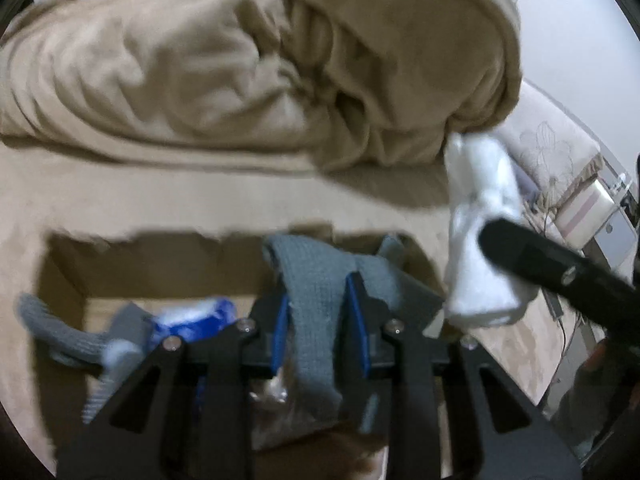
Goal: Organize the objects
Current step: 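Carry the knit glove and white towel into the box and open both grippers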
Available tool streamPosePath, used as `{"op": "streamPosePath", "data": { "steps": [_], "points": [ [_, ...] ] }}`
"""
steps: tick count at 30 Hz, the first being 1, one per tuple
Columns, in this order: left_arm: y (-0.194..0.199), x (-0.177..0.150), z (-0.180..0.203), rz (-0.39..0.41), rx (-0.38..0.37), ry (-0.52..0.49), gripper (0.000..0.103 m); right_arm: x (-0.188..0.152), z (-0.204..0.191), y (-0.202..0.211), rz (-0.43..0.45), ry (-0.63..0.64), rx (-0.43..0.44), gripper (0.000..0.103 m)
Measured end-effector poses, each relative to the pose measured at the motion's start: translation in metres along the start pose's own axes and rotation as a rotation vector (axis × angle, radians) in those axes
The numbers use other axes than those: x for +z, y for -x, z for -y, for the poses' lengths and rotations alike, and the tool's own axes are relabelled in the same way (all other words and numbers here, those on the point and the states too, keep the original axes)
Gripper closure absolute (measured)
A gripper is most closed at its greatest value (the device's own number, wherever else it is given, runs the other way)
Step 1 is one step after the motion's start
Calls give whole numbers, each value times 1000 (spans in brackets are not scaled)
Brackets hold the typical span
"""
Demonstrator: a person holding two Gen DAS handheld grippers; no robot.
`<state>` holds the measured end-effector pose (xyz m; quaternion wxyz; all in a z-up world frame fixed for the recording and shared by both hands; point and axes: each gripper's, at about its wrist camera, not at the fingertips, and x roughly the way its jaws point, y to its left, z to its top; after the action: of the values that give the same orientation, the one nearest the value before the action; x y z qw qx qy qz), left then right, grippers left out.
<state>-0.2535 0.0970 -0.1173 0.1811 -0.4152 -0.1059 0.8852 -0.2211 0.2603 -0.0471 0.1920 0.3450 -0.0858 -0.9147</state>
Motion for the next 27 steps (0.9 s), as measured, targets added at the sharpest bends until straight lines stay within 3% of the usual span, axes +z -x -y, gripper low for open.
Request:
{"op": "streamPosePath", "data": {
  "steps": [7, 12, 15, 18, 21, 23, 25, 27],
  "points": [
    [-13, -9, -1, -49, 32, -22, 62, -9, 6, -17, -44, -15, -12, 63],
    [12, -13, -7, -26, 37, -36, 38, -17, 6, -28, -80, -13, -24, 63],
    [27, -16, -7, -18, 80, -76, 35, -24, 9, -41, -120, -28, -45, 62],
    [46, -19, -15, -4, 77, -64, 31, -34, 13, -56, -185, -44, -81, 62],
    [61, -20, -22, 8, 98, -54, 31, -39, 9, -58, -184, -27, -110, 61],
    [70, -22, -26, 10, 107, -44, 31, -39, 7, -55, -186, -30, -120, 58],
    [80, -24, -30, 16, 117, -34, 31, -37, 4, -50, -176, -32, -116, 46],
    [89, -25, -33, 26, 128, -20, 31, -35, 0, -43, -160, -30, -104, 43]
  ]
}}
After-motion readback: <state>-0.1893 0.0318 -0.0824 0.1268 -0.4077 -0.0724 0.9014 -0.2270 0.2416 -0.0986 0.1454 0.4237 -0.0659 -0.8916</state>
